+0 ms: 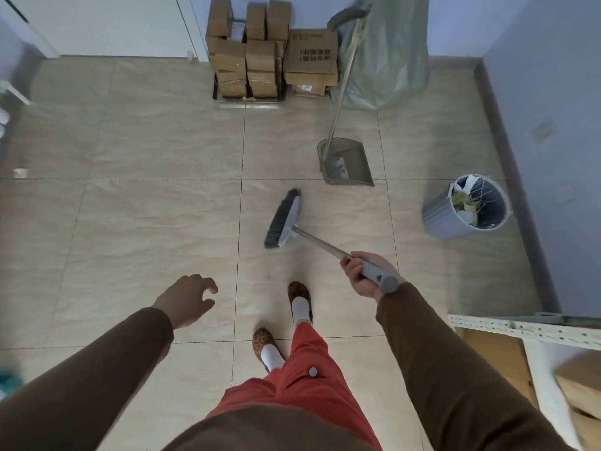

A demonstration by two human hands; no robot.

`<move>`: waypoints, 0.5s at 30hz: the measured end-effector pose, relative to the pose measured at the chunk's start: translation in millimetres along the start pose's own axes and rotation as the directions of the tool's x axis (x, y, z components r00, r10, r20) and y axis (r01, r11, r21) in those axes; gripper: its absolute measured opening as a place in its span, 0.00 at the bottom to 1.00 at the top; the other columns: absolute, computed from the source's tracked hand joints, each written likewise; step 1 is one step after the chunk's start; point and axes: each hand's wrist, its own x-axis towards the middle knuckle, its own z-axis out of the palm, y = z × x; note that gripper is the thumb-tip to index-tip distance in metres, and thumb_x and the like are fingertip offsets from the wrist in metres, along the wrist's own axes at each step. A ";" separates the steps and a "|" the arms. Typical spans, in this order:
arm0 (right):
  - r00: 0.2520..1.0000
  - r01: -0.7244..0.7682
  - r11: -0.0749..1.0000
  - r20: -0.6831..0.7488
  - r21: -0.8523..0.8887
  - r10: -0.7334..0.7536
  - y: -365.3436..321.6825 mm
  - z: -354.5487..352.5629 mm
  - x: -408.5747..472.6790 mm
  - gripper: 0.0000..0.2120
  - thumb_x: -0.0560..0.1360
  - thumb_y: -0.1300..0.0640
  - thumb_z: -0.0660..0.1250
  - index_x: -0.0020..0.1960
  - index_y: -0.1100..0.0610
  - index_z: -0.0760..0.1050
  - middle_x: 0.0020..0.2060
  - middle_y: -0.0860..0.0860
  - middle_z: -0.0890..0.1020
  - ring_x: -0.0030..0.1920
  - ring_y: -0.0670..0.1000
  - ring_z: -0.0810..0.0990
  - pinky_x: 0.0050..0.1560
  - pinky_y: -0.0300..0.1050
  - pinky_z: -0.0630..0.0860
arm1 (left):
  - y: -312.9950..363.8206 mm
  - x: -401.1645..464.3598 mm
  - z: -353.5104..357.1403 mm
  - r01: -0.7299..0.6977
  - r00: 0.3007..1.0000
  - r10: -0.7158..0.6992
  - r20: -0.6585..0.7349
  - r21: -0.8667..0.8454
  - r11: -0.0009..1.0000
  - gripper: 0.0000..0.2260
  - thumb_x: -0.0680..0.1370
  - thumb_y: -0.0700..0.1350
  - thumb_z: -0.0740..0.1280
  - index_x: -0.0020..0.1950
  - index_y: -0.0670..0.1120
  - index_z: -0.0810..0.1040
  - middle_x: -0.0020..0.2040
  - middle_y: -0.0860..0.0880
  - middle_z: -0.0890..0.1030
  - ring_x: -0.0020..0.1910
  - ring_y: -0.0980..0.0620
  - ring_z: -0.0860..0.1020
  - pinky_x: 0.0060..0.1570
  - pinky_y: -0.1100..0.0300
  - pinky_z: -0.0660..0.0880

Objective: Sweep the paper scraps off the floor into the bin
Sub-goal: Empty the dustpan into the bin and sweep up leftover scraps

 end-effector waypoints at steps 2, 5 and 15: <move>0.999 0.027 0.999 -0.036 -0.037 -0.029 5.0 -24.8 -25.9 0.09 0.82 0.57 0.58 0.48 0.63 0.70 0.35 0.52 0.73 0.19 0.44 0.73 0.17 0.33 0.70 | 9.2 2.5 -2.0 -0.009 1.000 0.009 0.003 -0.011 1.000 0.12 0.79 0.50 0.64 0.63 0.55 0.76 0.60 0.52 0.76 0.61 0.50 0.72 0.60 0.54 0.72; 0.994 0.040 0.982 -0.093 -0.182 -0.058 27.6 -45.8 -65.7 0.09 0.81 0.56 0.59 0.46 0.61 0.70 0.28 0.51 0.74 0.19 0.43 0.72 0.17 0.33 0.71 | 27.7 7.6 -5.6 -0.045 0.999 0.045 -0.004 -0.019 0.999 0.12 0.79 0.50 0.65 0.62 0.55 0.76 0.60 0.51 0.76 0.61 0.50 0.72 0.60 0.53 0.72; 0.997 -0.036 0.930 -0.081 -0.366 0.006 89.2 -86.2 -177.6 0.14 0.78 0.57 0.66 0.61 0.61 0.71 0.37 0.55 0.75 0.23 0.47 0.71 0.19 0.37 0.71 | 88.1 22.3 5.5 -0.141 0.989 0.140 0.043 0.019 0.990 0.12 0.78 0.50 0.66 0.61 0.54 0.77 0.60 0.49 0.77 0.60 0.47 0.74 0.60 0.52 0.71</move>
